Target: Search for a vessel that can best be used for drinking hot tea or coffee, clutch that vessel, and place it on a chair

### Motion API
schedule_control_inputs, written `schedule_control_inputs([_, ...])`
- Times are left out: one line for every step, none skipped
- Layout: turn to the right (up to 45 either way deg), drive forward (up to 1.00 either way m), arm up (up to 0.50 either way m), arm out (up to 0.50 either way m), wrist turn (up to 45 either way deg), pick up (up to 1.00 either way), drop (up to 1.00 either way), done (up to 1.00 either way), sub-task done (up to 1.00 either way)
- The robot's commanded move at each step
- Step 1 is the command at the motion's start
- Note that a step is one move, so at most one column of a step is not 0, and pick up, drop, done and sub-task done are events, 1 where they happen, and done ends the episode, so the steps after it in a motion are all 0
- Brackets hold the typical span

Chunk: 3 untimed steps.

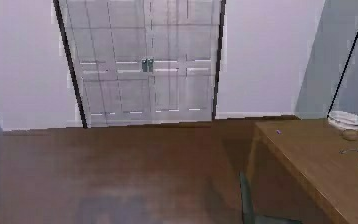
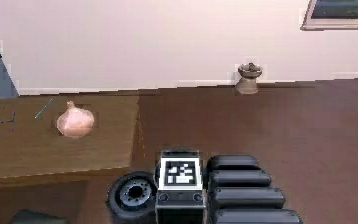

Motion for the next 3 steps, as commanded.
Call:
schedule_control_inputs([-45.0, 0.00, 0.00, 0.00, 0.0, 0.00, 0.00, 0.00, 0.00])
schedule_control_inputs([-45.0, 0.00, 0.00, 0.00, 0.0, 0.00, 0.00, 0.00, 0.00])
schedule_control_inputs([-45.0, 0.00, 0.00, 0.00, 0.0, 0.00, 0.00, 0.00, 0.00])
